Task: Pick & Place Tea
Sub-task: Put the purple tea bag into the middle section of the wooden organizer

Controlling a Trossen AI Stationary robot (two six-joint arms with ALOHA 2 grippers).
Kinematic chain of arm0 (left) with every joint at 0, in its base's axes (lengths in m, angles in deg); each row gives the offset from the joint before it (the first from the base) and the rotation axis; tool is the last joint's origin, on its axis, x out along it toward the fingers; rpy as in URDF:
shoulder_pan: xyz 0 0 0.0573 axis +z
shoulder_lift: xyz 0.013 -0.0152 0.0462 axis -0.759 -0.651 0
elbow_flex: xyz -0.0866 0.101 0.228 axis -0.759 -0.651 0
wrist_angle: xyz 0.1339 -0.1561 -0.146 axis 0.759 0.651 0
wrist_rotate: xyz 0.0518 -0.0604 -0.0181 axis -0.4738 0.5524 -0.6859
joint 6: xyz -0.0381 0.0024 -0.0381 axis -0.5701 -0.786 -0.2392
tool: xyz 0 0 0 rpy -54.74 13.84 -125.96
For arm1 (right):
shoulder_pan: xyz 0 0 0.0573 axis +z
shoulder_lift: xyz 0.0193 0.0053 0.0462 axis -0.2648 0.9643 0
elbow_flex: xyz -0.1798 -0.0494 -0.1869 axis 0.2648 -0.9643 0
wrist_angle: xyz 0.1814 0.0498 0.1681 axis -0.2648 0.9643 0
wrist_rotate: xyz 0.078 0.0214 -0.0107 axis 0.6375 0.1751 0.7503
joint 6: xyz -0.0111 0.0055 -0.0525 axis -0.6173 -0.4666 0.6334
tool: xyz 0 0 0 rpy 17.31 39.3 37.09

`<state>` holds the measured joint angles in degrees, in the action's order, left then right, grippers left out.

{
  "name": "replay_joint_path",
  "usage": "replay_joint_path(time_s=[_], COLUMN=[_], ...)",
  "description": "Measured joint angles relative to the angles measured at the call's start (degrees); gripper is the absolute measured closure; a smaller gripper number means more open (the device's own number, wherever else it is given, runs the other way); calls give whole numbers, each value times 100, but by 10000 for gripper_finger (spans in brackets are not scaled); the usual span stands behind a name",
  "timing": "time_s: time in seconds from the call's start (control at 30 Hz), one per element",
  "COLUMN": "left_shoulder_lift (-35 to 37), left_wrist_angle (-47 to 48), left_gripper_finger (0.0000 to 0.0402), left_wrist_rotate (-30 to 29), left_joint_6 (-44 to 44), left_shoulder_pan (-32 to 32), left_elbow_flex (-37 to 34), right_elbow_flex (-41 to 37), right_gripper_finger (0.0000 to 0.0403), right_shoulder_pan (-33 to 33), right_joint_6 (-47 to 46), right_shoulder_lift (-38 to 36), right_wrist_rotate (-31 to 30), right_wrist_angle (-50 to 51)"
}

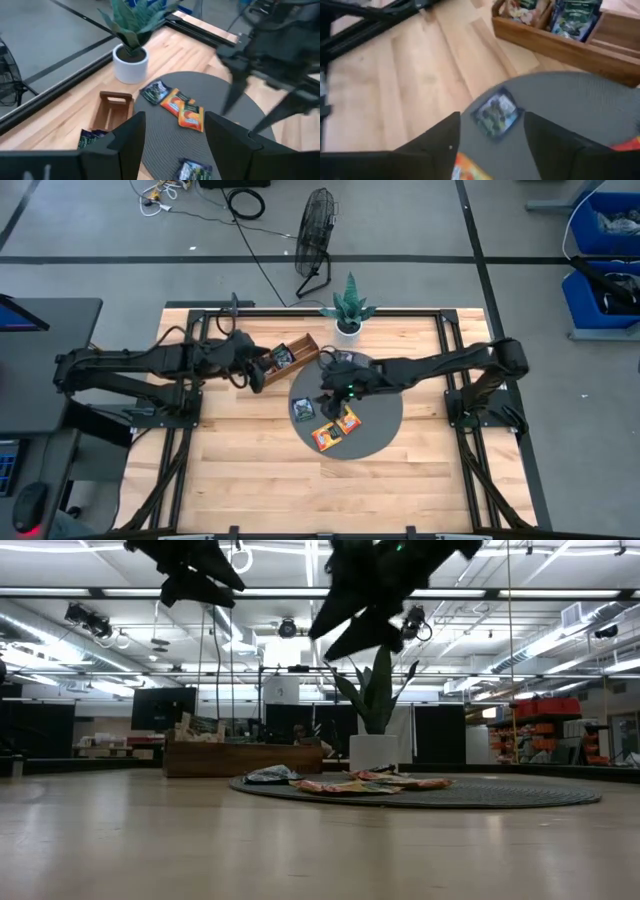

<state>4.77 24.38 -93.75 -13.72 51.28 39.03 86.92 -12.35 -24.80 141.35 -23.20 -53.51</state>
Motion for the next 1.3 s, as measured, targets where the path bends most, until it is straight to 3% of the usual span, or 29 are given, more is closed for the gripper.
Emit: replay_joint_path(time_s=[0.17,0.3,0.5,0.73,1.3], left_shoulder_lift=[-2,84,151,149,149], left_wrist_angle=[86,262,436,507,587], left_gripper_finger=[193,193,193,193,193], left_wrist_rotate=[-7,-12,-9,-9,-7], left_joint_6=[-30,-229,-345,-494,-755], left_shoulder_pan=[-145,-254,-418,-547,-731], left_elbow_flex=[0,3,9,9,7], right_elbow_flex=[7,9,91,618,640], right_gripper_finger=[124,113,122,131,167], right_shoulder_pan=[89,107,-68,-185,-550], right_joint_6=[932,1040,1135,1908,2907], right_shoulder_lift=[721,1167,1699,2289,2342], right_wrist_rotate=[-71,-282,-147,58,717], right_wrist_angle=[-702,-708,-1244,-1232,-802])
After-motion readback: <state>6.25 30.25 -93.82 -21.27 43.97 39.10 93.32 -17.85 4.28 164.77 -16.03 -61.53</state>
